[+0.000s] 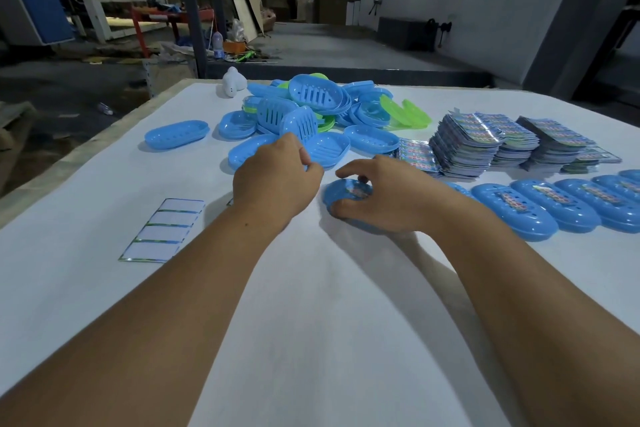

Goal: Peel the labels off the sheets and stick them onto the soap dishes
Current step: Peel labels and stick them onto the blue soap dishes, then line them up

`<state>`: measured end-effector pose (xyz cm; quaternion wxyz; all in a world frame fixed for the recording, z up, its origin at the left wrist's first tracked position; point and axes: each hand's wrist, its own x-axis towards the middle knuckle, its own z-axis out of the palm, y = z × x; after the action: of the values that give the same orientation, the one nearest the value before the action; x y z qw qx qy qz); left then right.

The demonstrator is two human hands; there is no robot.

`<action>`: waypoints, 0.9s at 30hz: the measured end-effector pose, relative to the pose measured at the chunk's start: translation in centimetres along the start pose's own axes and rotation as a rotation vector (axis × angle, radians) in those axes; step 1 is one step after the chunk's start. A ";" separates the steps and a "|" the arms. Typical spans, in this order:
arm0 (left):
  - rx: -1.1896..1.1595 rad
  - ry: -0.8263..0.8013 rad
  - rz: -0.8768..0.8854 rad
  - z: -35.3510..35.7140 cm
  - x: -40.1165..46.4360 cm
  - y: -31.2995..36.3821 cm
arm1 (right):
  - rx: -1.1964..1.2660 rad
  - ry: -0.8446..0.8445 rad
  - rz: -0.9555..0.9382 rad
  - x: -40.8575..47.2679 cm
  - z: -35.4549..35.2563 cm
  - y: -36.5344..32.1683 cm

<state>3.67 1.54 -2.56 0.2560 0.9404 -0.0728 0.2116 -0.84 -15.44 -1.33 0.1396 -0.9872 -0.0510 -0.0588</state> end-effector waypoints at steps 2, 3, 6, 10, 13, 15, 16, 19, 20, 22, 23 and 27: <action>0.019 0.000 0.004 0.1 0.1 -0.1 | -0.093 -0.006 0.112 -0.3 -0.3 0.2; 0.026 -0.002 0.008 0.1 0.1 -0.1 | -0.127 -0.001 0.166 -0.5 -0.6 0.4; 0.038 -0.010 0.013 0.2 0.1 -0.2 | -0.235 0.005 0.253 -0.8 -1.3 1.1; 0.057 -0.005 -0.006 0.0 0.3 -0.7 | -0.258 0.022 0.327 -1.3 -2.1 1.1; 0.091 -0.004 -0.031 -0.3 0.7 -1.1 | -0.256 0.011 0.347 -1.5 -2.4 1.0; 0.105 -0.003 -0.051 -0.4 0.9 -1.5 | -0.253 0.013 0.344 -1.7 -2.5 0.9; 0.115 0.001 -0.057 -0.4 1.0 -1.7 | -0.242 0.022 0.340 -1.7 -2.6 1.0; 0.143 0.034 -0.057 -0.5 1.2 -2.3 | -0.204 0.029 0.339 -2.0 -2.7 1.2; 0.151 0.043 -0.059 -0.6 1.2 -2.5 | -0.194 0.030 0.340 -2.0 -2.8 1.2; 0.169 0.053 -0.066 -0.8 1.3 -2.7 | -0.184 0.032 0.340 -2.0 -2.8 1.2; 0.180 0.058 -0.068 -0.9 1.3 -2.9 | -0.181 0.030 0.340 -2.0 -2.8 1.3; 0.241 0.062 -0.076 -1.4 1.4 -3.3 | -0.156 0.026 0.319 -1.8 -2.6 1.3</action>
<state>5.26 5.07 -2.36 0.1512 0.9594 -0.0034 0.2380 -2.69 -17.57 0.55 0.0706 -0.9897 0.1127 -0.0523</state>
